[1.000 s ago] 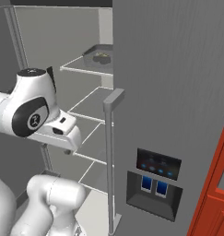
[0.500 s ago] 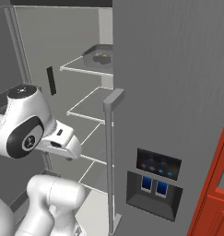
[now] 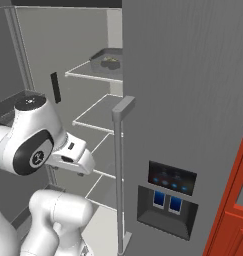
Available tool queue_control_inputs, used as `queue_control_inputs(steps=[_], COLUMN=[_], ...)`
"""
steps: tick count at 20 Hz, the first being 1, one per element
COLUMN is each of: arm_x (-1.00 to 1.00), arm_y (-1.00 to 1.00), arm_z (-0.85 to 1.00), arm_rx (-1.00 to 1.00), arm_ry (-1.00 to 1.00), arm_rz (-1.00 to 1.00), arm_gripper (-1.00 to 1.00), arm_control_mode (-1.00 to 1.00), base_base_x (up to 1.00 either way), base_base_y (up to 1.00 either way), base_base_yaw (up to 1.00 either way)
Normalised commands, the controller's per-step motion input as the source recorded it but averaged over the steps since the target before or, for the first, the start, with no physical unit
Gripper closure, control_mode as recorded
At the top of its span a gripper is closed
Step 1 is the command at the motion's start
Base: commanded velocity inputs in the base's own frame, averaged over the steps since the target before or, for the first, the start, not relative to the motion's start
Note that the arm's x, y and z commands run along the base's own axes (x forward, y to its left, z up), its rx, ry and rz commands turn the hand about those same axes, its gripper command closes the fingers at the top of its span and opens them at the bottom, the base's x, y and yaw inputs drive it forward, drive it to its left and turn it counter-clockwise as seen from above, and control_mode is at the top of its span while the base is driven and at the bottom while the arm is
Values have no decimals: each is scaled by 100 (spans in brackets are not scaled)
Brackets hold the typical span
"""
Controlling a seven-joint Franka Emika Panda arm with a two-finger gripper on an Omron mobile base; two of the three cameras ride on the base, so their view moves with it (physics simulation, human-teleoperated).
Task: Place two dumplings into each of the tupperware containers and then place the containers in the fridge.
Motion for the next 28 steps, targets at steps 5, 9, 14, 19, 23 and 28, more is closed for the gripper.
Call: queue_control_inputs(steps=[5,9,14,19,23,28], arm_x=[0,0,0,0,0,0], arm_y=[0,0,0,0,0,0], arm_z=[0,0,0,0,0,0], arm_rx=[0,0,0,0,0,0], arm_ry=[0,0,0,0,0,0], arm_rz=[0,0,0,0,0,0], arm_gripper=[-100,-100,-100,-100,-100,-100], arm_control_mode=[100,100,100,100,100,100], base_base_x=[-35,-100,-89,-24,-18,-24], base_base_y=[-9,-52,-38,0,0,8], base_base_yaw=[0,5,57,100,100,100])
